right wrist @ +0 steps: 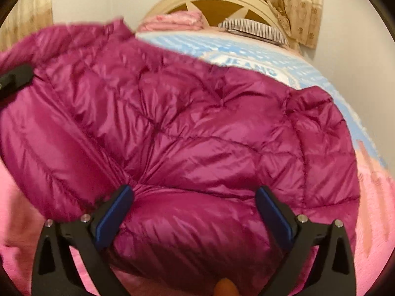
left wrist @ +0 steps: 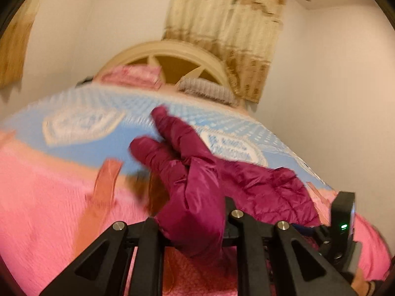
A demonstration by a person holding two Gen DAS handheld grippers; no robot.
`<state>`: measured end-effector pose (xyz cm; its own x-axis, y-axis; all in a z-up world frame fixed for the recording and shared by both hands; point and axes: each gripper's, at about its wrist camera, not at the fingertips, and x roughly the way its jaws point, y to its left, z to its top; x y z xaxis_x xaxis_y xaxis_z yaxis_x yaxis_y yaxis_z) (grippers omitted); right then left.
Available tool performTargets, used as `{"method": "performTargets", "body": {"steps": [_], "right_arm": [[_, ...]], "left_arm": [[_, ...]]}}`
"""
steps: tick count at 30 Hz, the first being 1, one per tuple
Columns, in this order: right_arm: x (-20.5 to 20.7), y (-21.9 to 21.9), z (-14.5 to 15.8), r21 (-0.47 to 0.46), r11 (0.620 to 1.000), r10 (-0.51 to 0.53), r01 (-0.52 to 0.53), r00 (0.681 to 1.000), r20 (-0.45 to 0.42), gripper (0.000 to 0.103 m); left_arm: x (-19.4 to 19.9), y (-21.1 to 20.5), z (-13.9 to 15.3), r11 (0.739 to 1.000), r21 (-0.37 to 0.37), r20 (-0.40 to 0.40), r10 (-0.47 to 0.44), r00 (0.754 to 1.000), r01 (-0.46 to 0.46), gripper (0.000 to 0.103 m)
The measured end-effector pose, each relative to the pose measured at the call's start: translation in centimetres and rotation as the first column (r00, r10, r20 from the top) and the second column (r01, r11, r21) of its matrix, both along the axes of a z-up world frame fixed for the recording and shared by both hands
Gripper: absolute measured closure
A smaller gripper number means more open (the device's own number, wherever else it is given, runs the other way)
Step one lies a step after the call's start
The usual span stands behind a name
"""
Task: Fold large clothes
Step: 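Carry the held jacket with the left tool toward the bed head while the right tool releases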
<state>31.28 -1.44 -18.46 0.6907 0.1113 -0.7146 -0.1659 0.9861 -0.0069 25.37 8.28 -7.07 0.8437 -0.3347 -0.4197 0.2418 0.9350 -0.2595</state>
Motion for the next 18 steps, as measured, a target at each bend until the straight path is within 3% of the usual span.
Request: {"method": "performTargets", "body": {"steps": [3, 7, 12, 18], "right_arm": [[-2.4, -3.3, 2.5, 0.048, 0.997, -0.061, 0.057, 0.994, 0.092, 0.002], [-4.1, -10.9, 4.0, 0.109, 0.964, -0.253, 0.241, 0.961, 0.115, 0.001], [-4.8, -19.3, 3.6, 0.107, 0.892, -0.447, 0.439, 0.891, 0.073, 0.001], [-6.0, -24.0, 2.5, 0.061, 0.857, -0.514, 0.511, 0.856, 0.046, 0.001]], "left_arm": [[-0.4, -4.4, 2.9, 0.992, 0.108, 0.086, -0.079, 0.993, 0.07, 0.088], [-0.6, -11.6, 4.5, 0.958, 0.222, 0.146, -0.214, 0.966, 0.179, 0.088], [-0.4, -19.0, 3.5, 0.908, 0.273, 0.124, -0.361, 0.924, 0.318, 0.088], [0.1, -25.2, -0.2, 0.846, 0.303, 0.029, -0.467, 0.884, 0.438, 0.088]]}}
